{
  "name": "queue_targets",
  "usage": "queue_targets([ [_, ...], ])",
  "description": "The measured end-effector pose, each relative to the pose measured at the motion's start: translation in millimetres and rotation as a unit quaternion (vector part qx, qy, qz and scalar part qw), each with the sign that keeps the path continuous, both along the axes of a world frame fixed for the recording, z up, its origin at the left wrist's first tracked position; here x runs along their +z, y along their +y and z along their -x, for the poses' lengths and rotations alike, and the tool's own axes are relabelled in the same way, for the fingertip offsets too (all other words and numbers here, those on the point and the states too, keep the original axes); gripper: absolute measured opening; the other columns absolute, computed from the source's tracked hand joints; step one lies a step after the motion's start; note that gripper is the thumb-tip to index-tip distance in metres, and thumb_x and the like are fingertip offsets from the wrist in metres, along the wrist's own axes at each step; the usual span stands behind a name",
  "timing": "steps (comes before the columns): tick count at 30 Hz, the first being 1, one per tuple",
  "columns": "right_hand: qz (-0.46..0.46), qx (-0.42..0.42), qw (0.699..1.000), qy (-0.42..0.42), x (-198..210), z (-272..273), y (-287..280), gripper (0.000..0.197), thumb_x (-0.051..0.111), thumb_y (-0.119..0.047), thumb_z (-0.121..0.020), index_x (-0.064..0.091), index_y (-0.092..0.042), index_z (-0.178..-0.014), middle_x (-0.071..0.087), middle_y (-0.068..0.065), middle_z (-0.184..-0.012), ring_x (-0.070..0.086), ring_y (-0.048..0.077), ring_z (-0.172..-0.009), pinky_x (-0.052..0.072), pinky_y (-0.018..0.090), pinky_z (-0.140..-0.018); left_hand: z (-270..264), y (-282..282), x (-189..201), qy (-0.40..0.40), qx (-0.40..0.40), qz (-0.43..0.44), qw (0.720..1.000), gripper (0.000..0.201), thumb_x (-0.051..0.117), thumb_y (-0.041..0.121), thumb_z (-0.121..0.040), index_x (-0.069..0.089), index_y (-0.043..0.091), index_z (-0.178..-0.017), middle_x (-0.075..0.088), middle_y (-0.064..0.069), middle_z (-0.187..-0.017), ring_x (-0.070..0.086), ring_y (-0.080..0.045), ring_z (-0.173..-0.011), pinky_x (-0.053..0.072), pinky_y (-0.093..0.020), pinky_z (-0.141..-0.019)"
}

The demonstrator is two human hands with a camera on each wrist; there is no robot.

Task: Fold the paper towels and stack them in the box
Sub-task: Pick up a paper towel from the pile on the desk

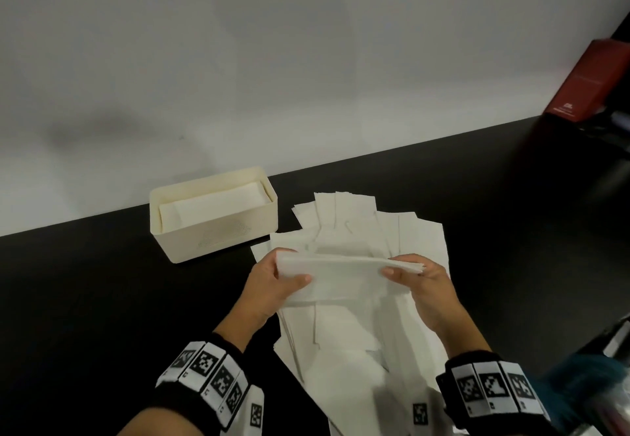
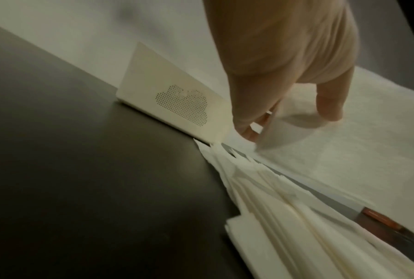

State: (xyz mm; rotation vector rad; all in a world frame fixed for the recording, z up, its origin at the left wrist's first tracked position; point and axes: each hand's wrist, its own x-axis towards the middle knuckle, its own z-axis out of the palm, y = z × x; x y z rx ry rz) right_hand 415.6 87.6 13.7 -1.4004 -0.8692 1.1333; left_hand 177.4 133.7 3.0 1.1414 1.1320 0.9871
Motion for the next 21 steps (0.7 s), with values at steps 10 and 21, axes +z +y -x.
queue_targets([
  [10, 0.051, 0.017, 0.998, -0.015, -28, 4, 2, 0.041, 0.073, 0.009, -0.07, 0.067, -0.017, -0.101, 0.07, 0.003, -0.098, 0.062, 0.013, -0.093, 0.045, 0.019, -0.079, -8, 2, -19, 0.034, 0.006, 0.018, 0.999, 0.044, 0.08, 0.0, -0.068, 0.06, 0.027, -0.096, 0.067, 0.002, -0.1, 0.061, -0.013, -0.1, 0.049, -0.027, -0.089],
  [21, 0.097, 0.02, 0.994, -0.05, -8, 16, 27, 0.027, 0.072, 0.006, -0.073, 0.066, -0.003, -0.097, 0.07, 0.012, -0.09, 0.064, 0.029, -0.084, 0.051, 0.031, -0.072, 4, 12, -7, 0.023, 0.008, 0.022, 0.999, 0.013, 0.077, 0.004, -0.073, 0.071, 0.012, -0.08, 0.071, -0.002, -0.084, 0.066, -0.016, -0.081, 0.054, -0.02, -0.073],
])
